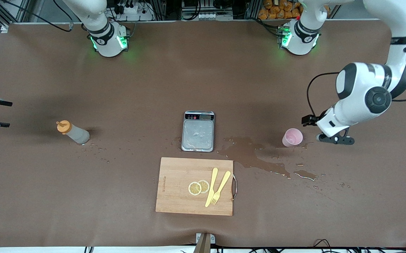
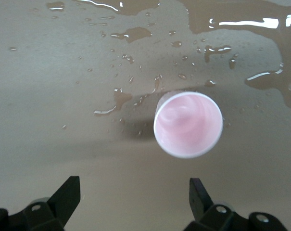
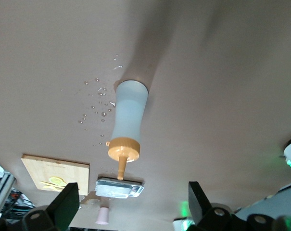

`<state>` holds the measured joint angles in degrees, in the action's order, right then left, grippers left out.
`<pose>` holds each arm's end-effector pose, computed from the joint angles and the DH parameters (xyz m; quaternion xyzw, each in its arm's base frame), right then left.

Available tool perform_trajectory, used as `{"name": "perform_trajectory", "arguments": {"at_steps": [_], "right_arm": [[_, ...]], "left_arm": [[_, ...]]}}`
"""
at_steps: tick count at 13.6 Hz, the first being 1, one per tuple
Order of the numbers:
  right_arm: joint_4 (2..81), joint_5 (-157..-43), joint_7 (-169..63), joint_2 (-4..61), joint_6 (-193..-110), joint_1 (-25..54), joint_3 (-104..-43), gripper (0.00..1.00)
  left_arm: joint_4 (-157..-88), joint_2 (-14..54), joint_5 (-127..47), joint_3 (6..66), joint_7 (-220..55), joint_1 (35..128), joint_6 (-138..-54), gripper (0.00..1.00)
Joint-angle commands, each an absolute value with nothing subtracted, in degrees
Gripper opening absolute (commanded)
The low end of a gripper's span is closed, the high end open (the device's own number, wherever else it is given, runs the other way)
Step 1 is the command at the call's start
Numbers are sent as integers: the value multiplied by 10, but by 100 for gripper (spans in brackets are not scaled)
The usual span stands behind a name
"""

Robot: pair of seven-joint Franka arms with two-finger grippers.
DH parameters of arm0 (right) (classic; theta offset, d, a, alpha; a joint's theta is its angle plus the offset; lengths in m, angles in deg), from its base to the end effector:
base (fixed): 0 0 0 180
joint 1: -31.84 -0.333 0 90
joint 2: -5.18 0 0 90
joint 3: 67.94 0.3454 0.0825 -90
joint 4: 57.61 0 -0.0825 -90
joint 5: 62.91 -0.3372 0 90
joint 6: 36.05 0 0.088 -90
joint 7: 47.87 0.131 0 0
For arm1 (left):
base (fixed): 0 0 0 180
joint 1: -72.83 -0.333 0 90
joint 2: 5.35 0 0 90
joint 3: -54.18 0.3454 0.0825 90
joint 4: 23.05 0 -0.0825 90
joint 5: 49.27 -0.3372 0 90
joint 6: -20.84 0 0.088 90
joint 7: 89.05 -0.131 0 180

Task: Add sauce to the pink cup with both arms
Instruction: 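Grasp the pink cup with the left gripper while the right gripper grasps the bottle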

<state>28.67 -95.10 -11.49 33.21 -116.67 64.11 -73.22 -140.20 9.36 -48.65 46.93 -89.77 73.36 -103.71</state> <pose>0.5160 -0.2887 0.3954 -0.7176 0.5861 0.2755 0.2563 0.5395 -0.0718 0.3425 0.9954 -0.0696 -0.0639 0.0165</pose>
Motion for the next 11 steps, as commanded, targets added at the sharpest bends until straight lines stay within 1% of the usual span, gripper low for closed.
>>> {"name": "perform_trajectory", "arguments": {"at_steps": [1, 3, 6, 11], "right_arm": [[273, -994, -79, 374, -1156, 662, -723, 100], [273, -1022, -80, 409, -1156, 683, -722, 100], [290, -1050, -82, 437, -1158, 695, -722, 100], [291, -1090, -82, 494, -1163, 691, -722, 100]], "left_arm": [[-1397, 138, -477, 464, -898, 732, -1090, 100], [-1397, 148, -477, 464, -898, 733, -1105, 100], [-1397, 165, -477, 464, -889, 735, -1138, 100], [-1396, 188, -478, 463, -888, 737, -1142, 100]]}}
